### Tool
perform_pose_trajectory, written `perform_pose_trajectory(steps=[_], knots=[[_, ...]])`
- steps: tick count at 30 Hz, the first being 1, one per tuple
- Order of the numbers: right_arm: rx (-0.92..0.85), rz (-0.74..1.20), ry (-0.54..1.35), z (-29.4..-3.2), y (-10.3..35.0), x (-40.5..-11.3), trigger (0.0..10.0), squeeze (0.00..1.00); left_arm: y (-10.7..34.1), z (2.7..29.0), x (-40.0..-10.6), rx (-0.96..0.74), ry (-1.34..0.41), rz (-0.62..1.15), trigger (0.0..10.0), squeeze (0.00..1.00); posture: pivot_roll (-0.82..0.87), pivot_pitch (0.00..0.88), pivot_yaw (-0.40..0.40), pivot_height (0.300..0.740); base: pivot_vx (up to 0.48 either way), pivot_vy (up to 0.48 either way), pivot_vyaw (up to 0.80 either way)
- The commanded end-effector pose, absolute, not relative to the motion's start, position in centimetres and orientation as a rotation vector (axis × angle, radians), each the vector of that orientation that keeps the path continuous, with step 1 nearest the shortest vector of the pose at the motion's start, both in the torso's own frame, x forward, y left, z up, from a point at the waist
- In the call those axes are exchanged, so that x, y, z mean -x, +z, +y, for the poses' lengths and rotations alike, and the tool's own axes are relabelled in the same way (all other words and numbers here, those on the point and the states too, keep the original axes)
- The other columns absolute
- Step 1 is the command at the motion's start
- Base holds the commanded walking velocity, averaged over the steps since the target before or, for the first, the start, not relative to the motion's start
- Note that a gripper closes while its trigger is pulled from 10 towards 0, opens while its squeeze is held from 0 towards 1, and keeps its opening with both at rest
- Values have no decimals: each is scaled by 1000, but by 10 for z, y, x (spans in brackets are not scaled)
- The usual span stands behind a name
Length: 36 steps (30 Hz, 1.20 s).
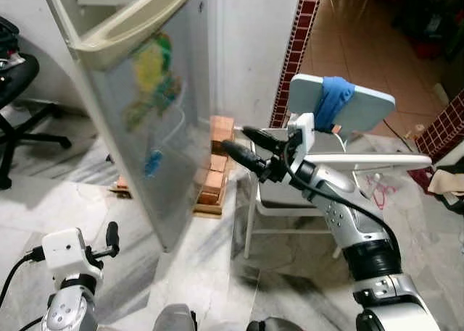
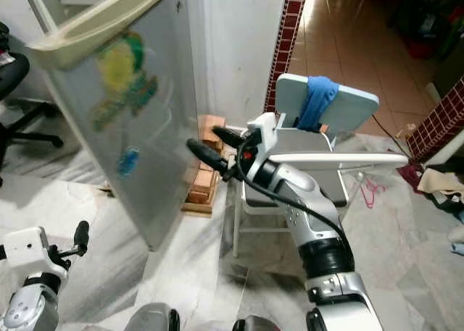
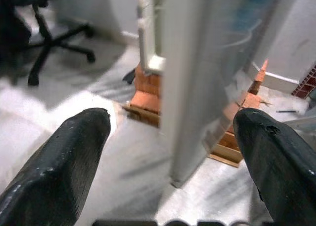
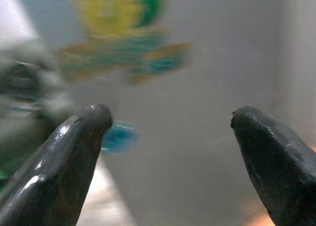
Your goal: Restocking fridge
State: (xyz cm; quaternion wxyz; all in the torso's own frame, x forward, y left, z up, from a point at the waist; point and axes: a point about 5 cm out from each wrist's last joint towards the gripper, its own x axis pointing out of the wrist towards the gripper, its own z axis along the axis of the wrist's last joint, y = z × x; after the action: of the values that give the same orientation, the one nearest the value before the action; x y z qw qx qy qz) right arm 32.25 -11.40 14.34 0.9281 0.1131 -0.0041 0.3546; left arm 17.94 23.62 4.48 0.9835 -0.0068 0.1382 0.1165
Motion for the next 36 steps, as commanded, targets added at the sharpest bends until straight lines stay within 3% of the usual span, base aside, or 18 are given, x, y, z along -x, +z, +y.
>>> perform_pose_trajectory(steps=[1, 7, 12, 36], knots=[[-210, -26, 595, -122, 140, -325, 10000, 0, 52, 232, -186, -35, 184, 243, 10000, 0, 130, 28, -2, 740, 0, 0, 0], [-164, -37, 337, -139, 124, -314, 10000, 0, 70, 226, -214, -84, 113, 159, 10000, 0, 102, 29, -2, 740, 0, 0, 0], [-131, -37, 255, -139, 116, -310, 10000, 0, 75, 213, -229, -79, 39, 122, 10000, 0, 89, 30, 0, 740, 0, 398, -409], [-119, -79, 242, -129, 122, -314, 10000, 0, 76, 198, -241, -55, 6, 102, 10000, 0, 67, 31, 13, 740, 0, 480, -800]])
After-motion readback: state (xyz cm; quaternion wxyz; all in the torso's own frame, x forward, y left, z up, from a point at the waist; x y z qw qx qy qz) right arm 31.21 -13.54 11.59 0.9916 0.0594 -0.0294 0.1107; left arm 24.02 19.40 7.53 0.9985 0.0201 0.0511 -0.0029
